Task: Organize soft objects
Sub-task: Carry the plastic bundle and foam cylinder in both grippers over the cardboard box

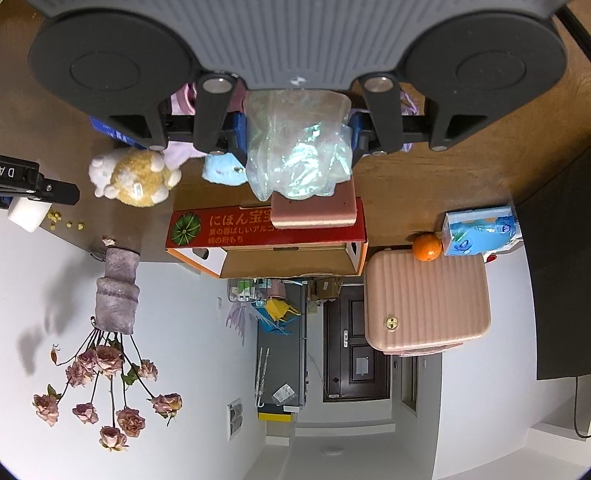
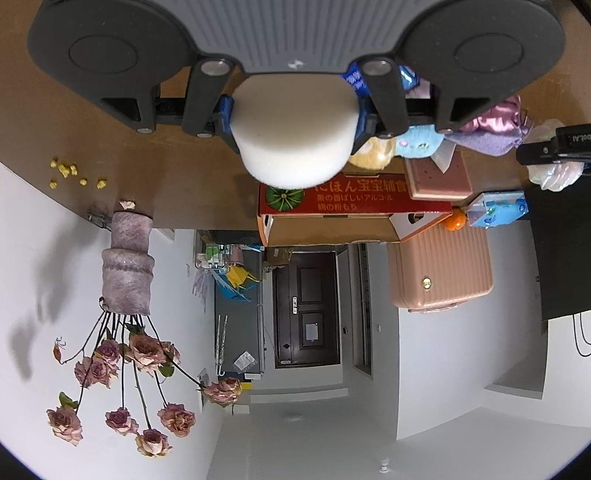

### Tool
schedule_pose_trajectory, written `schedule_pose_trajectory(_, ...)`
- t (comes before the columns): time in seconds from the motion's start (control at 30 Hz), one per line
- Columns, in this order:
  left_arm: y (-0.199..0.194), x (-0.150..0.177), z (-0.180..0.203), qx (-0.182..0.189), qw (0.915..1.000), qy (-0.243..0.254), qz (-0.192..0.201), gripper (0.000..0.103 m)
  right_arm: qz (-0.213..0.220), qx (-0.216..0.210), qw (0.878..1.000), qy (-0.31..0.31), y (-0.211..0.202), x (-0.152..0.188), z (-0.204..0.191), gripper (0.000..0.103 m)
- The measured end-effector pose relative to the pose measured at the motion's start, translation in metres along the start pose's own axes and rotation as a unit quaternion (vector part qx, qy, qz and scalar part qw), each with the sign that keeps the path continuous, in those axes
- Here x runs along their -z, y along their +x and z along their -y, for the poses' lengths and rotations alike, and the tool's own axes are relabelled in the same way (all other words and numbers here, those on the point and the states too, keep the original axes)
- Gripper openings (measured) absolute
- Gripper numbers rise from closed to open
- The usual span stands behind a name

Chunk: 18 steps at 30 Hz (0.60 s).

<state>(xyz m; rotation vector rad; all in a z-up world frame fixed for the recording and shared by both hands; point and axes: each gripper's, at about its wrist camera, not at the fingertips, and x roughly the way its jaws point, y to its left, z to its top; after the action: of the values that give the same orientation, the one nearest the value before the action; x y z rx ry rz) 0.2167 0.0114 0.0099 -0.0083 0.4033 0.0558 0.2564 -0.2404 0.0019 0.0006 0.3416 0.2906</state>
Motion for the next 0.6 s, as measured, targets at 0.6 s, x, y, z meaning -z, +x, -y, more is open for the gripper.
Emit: schedule_pose_trajectory(0.6, 0.018, -0.019, -0.006, -0.002, 1.0000, -0.001, -0.004, 0.049, -0.001, -0.012, 1.000, -0.008, 0.042, -0.029, -0.006, 0.056)
